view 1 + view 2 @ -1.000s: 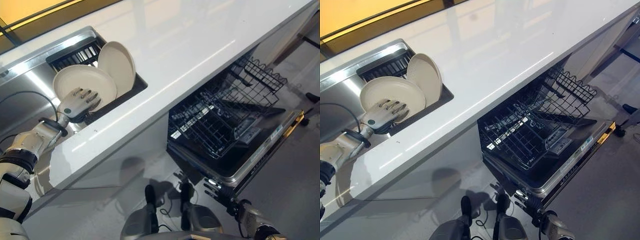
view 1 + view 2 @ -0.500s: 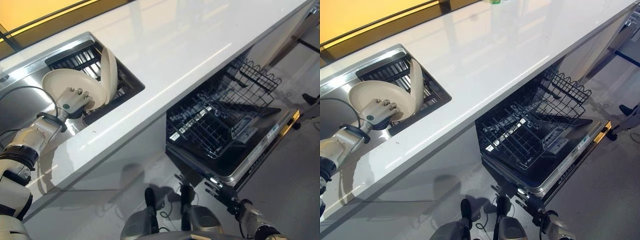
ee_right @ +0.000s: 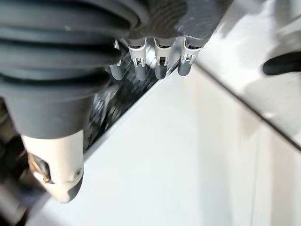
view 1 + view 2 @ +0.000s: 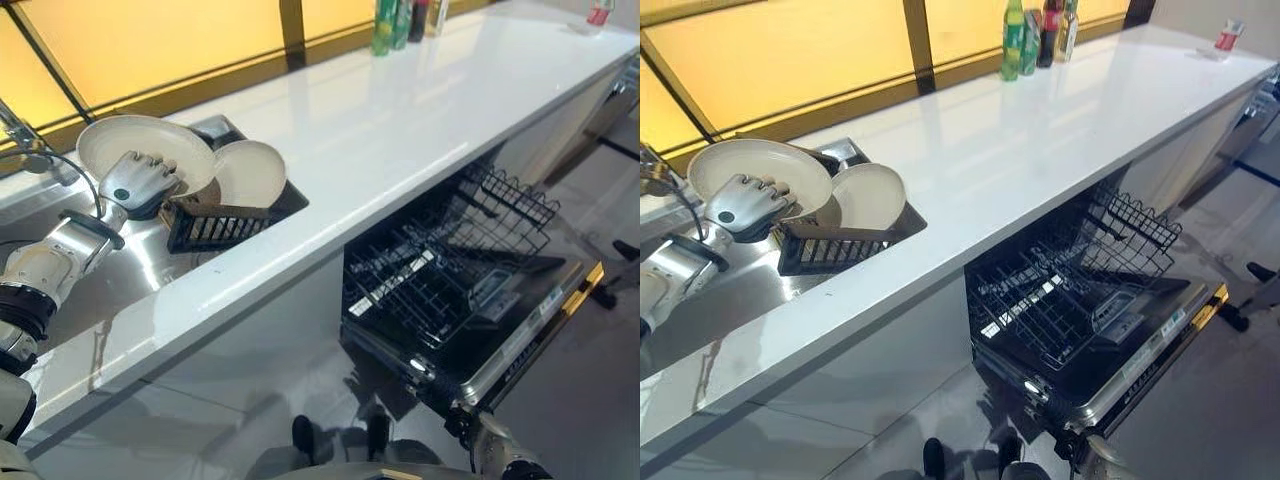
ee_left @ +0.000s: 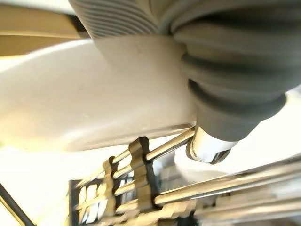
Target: Pick up plates and place into dishwasher.
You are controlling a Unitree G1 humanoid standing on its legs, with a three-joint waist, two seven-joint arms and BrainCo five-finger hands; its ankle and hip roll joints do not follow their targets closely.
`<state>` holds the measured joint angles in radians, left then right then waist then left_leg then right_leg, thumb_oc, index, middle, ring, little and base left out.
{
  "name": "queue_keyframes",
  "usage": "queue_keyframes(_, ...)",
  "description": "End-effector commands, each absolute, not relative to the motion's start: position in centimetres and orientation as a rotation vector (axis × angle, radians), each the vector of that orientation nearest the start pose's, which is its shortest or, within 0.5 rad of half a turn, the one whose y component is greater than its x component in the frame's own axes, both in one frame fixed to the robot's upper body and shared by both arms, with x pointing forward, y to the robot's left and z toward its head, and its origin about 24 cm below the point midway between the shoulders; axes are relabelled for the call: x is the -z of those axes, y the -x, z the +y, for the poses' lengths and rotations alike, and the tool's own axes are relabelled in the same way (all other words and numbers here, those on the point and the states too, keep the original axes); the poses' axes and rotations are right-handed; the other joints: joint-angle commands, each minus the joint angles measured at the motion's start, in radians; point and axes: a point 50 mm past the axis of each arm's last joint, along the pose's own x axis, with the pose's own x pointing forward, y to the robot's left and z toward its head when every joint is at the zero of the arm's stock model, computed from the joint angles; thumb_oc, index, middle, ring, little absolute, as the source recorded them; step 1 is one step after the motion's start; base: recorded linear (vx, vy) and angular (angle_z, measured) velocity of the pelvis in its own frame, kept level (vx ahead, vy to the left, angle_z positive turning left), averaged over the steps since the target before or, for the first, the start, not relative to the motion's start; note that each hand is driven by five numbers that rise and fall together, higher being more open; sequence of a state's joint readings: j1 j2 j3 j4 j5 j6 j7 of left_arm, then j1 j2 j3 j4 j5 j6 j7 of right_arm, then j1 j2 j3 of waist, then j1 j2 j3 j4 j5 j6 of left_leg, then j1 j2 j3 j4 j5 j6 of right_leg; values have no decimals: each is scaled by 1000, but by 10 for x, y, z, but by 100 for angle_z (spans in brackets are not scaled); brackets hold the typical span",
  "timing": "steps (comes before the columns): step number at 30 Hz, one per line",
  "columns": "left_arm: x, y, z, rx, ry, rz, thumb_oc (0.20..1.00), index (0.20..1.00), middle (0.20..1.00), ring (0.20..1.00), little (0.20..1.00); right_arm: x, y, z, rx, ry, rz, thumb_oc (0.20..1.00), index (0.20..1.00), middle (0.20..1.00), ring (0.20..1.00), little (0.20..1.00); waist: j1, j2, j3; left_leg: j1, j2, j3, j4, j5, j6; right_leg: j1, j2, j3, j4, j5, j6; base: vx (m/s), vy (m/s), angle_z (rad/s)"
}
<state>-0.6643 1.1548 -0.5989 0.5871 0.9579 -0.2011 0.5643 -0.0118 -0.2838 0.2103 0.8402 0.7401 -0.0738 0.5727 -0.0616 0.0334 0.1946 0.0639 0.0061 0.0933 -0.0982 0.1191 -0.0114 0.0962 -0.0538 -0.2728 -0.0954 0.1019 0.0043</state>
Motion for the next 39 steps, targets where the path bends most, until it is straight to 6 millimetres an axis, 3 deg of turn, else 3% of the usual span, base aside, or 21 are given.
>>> queue_keyframes(1, -236, -312, 321, -418, -2024, -679, 200, 200, 200, 200, 200, 73, -201, -186, -419, -494, 396, 1000, 1000, 1000, 1000, 1000, 39, 74, -38, 32, -60, 8, 21, -162, -7, 3, -31, -2, 61, -141, 97, -22, -89, 5)
queue_keyframes(7, -217, -305, 305, -405, -1781, -723, 200, 200, 200, 200, 200, 25, -226, -166, -517, -332, 130, 1000, 1000, 1000, 1000, 1000, 56, 52, -59, 50, -54, -6, 21, -172, -8, 24, -29, -13, 63, -154, 94, -23, -80, 6)
queue_keyframes(13, -196, -306, 300, -307, -1721, -623, 200, 200, 200, 200, 200, 5, -235, -159, -531, -326, 41, 1000, 1000, 1000, 1000, 1000, 61, 36, -73, 61, -45, -7, 18, -171, -11, 38, -27, -17, 58, -154, 95, 7, -52, 4)
queue_keyframes(19, -200, -307, 305, -284, -1717, -601, 200, 200, 200, 200, 200, -3, -239, -165, -508, -287, -6, 1000, 1000, 1000, 1000, 1000, 58, 36, -80, 68, -43, -2, 16, -171, -10, 45, -27, -15, 51, -149, 98, 24, -3, 1)
queue_keyframes(26, -205, -297, 298, -312, -1654, -765, 200, 200, 200, 200, 200, -44, -246, -166, -517, -127, -239, 1000, 1000, 1000, 1000, 1000, 62, 35, -75, 68, -46, -8, 15, -172, -6, 41, -30, -10, 54, -146, 99, 0, 0, 0)
queue_keyframes(31, -210, -294, 276, -305, -1509, -936, 200, 200, 200, 200, 200, -113, -251, -158, -496, 230, -619, 1000, 1000, 1000, 1000, 1000, 82, 27, -80, 62, -48, -19, 14, -172, -4, 38, -33, -16, 54, -146, 101, 0, 0, 0)
queue_keyframes(32, -210, -293, 274, -303, -1496, -944, 200, 200, 200, 200, 200, -115, -251, -157, -493, 252, -636, 1000, 1000, 1000, 1000, 1000, 82, 27, -79, 63, -48, -19, 15, -173, -4, 39, -33, -15, 55, -147, 101, 0, 0, 0)
queue_keyframes(35, -219, -288, 245, -237, -1355, -1068, 200, 200, 200, 200, 200, -160, -256, -151, -463, 471, -840, 1000, 1000, 1000, 1000, 1000, 105, 15, -84, 59, -49, -33, 17, -175, -4, 40, -32, -21, 58, -152, 98, 0, 0, 0)
queue_keyframes(39, -230, -279, 216, -131, -1231, -1170, 200, 200, 200, 200, 200, -200, -262, -150, -411, 572, -997, 1000, 1000, 1000, 1000, 1000, 127, 0, -90, 59, -49, -52, 17, -177, -6, 49, -29, -28, 57, -157, 93, -1, -40, 2)
